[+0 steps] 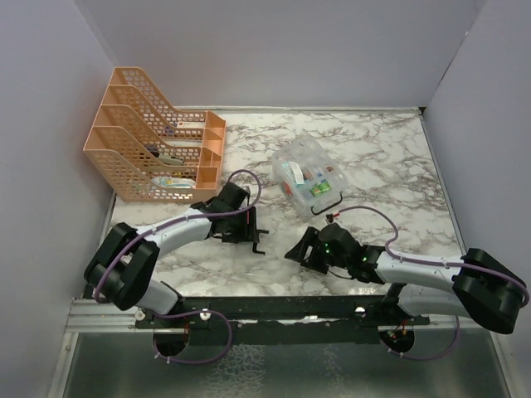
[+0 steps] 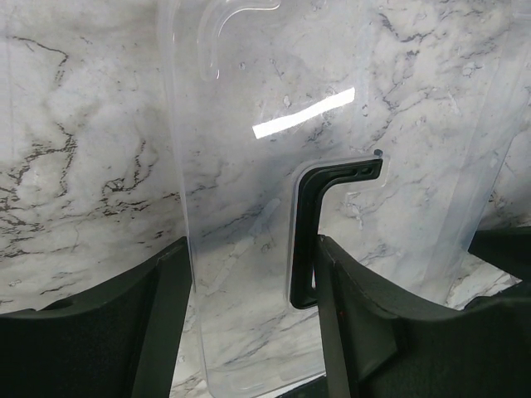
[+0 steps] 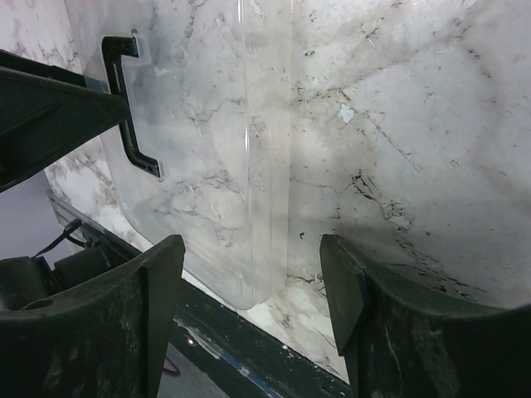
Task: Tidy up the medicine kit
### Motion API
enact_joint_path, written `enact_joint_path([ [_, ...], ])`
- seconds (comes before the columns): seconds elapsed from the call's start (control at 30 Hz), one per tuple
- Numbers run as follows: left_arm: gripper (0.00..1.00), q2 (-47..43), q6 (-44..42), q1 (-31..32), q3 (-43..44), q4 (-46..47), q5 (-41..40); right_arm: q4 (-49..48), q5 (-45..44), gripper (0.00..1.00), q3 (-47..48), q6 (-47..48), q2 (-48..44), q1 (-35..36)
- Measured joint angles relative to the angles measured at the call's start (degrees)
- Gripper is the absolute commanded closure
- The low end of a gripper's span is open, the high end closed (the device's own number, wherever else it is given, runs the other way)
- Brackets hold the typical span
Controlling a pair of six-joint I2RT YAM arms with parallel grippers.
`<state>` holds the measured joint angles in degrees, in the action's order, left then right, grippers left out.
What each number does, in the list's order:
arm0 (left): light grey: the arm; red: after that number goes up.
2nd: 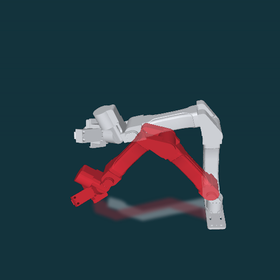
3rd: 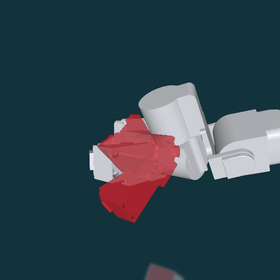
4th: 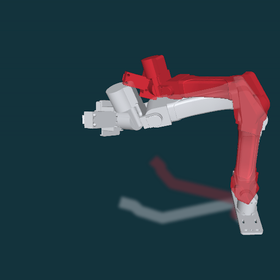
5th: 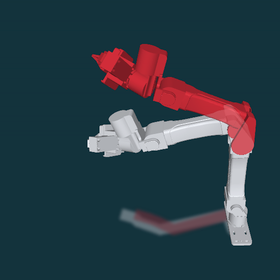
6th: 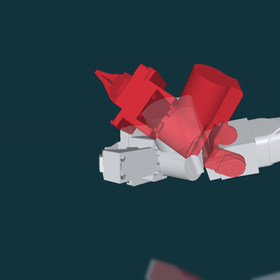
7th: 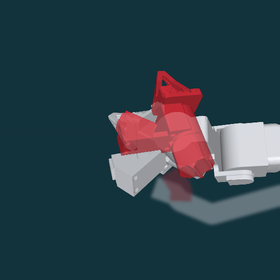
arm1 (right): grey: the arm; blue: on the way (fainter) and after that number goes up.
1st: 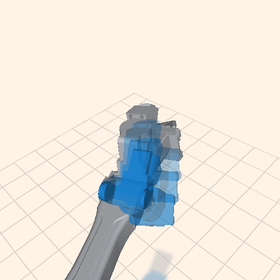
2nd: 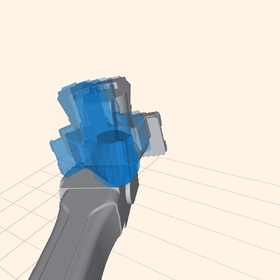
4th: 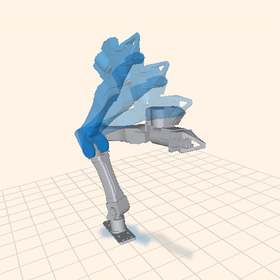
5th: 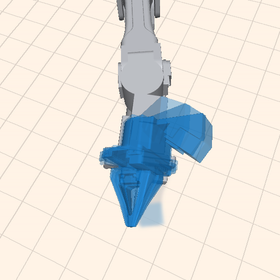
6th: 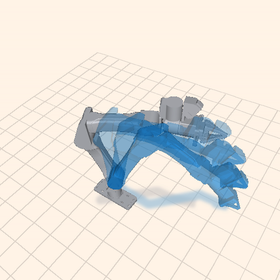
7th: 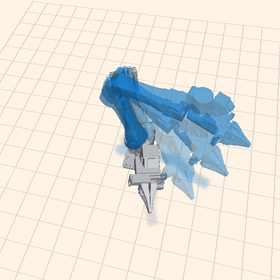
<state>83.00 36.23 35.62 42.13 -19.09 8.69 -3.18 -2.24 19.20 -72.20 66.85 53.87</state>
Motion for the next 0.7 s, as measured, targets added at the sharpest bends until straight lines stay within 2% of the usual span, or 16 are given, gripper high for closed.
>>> enact_joint_path([
  [0.5,0.57,-2.9,0.1,-3.3,-2.5,-0.8,4.4,-11.8,6.1,0.35,0.0,-0.4,7.7,-0.1],
  [0.7,0.56,-4.4,0.0,-4.3,-2.6,-1.2,5.2,-13.7,8.0,0.41,0.0,0.6,8.8,-0.3],
])
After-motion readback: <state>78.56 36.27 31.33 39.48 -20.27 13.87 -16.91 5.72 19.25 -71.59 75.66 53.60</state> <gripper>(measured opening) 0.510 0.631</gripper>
